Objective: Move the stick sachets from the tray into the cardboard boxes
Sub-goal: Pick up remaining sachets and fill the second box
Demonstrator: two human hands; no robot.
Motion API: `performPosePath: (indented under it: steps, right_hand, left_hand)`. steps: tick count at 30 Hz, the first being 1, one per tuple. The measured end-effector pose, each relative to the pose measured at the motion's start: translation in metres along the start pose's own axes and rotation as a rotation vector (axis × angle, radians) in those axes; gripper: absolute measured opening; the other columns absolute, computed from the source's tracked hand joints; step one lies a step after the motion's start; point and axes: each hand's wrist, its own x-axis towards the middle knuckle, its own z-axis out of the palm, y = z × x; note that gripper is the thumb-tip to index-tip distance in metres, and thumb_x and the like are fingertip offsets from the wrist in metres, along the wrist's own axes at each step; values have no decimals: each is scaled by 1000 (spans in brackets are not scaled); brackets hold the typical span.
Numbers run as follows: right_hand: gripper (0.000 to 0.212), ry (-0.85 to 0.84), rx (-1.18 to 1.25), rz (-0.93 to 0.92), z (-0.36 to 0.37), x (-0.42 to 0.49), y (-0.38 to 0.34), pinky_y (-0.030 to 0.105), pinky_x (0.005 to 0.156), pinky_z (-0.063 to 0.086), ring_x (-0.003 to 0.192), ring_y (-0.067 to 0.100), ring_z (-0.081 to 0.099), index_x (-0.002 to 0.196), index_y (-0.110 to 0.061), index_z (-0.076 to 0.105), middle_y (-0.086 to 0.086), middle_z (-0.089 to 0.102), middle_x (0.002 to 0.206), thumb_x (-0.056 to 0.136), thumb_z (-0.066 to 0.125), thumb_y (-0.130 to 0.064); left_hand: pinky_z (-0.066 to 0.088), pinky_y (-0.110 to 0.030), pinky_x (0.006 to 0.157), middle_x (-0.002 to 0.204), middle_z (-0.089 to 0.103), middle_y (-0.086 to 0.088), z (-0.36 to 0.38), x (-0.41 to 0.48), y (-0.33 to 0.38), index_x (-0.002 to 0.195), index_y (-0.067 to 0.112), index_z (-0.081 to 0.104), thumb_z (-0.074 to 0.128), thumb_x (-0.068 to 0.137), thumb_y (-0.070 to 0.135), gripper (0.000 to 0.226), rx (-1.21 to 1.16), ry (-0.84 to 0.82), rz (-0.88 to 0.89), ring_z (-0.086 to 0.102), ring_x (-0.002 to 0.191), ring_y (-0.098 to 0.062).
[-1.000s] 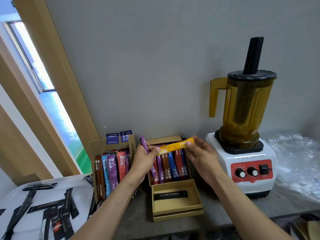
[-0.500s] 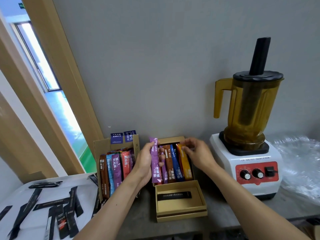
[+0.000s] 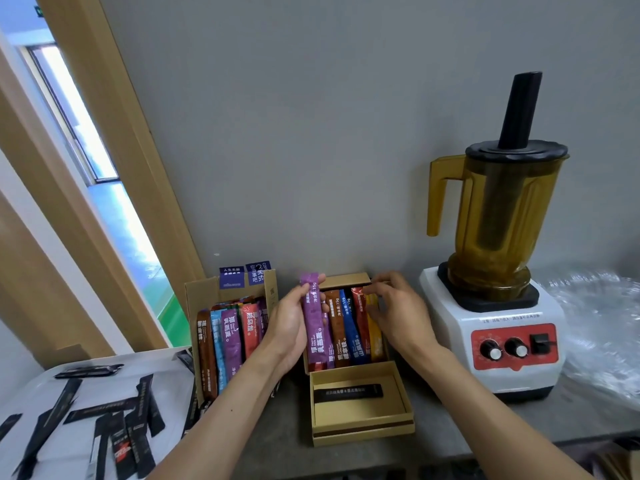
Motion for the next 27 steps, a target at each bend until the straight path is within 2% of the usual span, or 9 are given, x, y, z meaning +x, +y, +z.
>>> performPosePath:
  steps: [5,8,11,13,14,17,19,23,27]
  right_hand:
    - [32,-183,-141,-40,1,4,0,25,98,51,128,11,57,130,-23,71,-6,57,143,98,69,-24]
    - [28,-106,-89,-28,0,2,-2,23,96,51,125,9,59,125,-24,74,-8,60,139,97,71,-23]
    - [22,10,108,66,-2,-3,-14,23,87,58,106,0,64,116,-23,76,-14,69,118,96,72,-32]
    - [21,-91,328,172,-6,-5,-29,23,78,61,92,-2,70,107,-24,76,-18,74,100,95,72,-40]
    - [21,-173,419,202,-7,-5,-34,24,75,62,89,0,73,102,-23,77,-15,76,94,93,73,-42]
    - [24,-327,566,218,-6,-6,-41,25,73,63,89,5,76,97,-19,75,-6,79,92,85,82,-39]
    - [26,-338,588,247,-2,-7,-40,30,74,65,90,7,77,98,-16,73,-3,80,92,83,85,-34]
    - [24,-300,576,310,10,-7,-36,37,75,66,88,8,78,95,-17,71,-1,80,90,83,86,-32]
    - [18,-319,490,343,27,-14,-41,32,76,66,88,6,77,92,-21,71,-3,78,94,85,85,-30]
  left_hand:
    - [56,-28,70,87,71,-3,4,-2,2,128,14,68,37,113,33,39,-3,-22,-10,67,79,-10]
    - [52,-31,77,95,63,-7,3,0,1,134,12,65,39,113,30,38,-21,-10,4,61,83,-14]
    - [51,-34,83,98,61,-10,2,2,-2,141,14,59,40,113,22,35,-31,5,31,61,86,-17]
    - [54,-38,90,103,62,-12,3,3,-3,140,15,58,41,112,18,33,-27,13,55,62,94,-19]
    - [54,-41,95,105,63,-13,4,3,-4,137,14,58,41,112,17,30,-17,16,69,63,98,-21]
    - [53,-48,106,112,65,-15,8,3,-2,129,16,60,44,111,16,24,-1,10,92,65,110,-26]
    - [57,-46,104,118,67,-14,11,2,1,130,14,61,50,109,18,23,49,12,118,67,116,-27]
    - [59,-50,100,117,73,-14,10,5,1,118,22,66,57,107,24,15,281,67,217,72,112,-29]
    - [56,-37,105,130,69,4,8,5,7,140,24,57,56,107,22,33,427,110,339,66,121,-8]
